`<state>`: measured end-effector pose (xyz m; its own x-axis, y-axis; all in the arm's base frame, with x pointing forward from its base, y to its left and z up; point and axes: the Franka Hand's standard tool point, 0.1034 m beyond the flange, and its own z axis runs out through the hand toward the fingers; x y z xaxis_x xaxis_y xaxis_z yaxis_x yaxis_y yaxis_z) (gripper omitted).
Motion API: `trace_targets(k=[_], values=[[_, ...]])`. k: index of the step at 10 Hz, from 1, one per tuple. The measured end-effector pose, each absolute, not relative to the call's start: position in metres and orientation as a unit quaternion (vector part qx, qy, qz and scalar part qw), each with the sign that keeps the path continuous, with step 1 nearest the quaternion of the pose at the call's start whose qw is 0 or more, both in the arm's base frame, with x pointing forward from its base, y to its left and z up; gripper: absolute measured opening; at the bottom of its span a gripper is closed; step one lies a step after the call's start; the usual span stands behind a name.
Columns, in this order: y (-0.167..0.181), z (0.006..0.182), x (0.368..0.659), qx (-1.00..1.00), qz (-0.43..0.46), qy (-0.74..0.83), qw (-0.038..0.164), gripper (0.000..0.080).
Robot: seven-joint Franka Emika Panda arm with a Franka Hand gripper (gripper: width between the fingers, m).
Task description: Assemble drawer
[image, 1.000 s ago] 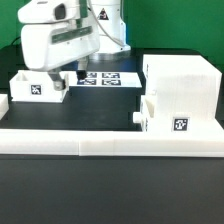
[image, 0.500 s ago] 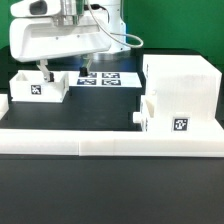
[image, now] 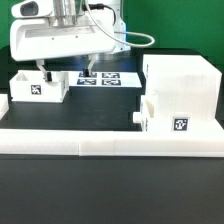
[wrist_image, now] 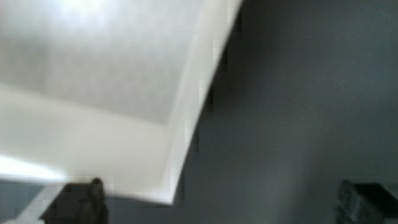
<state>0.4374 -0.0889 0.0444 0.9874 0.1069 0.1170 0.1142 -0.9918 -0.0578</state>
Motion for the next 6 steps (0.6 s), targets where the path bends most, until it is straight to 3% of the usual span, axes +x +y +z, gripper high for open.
trace_targets(k=[4, 6], values=[[-0.090, 0.040, 0.416, -0.998, -0.055, 0.022, 0.027, 0.0649], [-0.100, 0.028, 0.402, -0.998, -0.060, 0.016, 0.020, 0.0649]])
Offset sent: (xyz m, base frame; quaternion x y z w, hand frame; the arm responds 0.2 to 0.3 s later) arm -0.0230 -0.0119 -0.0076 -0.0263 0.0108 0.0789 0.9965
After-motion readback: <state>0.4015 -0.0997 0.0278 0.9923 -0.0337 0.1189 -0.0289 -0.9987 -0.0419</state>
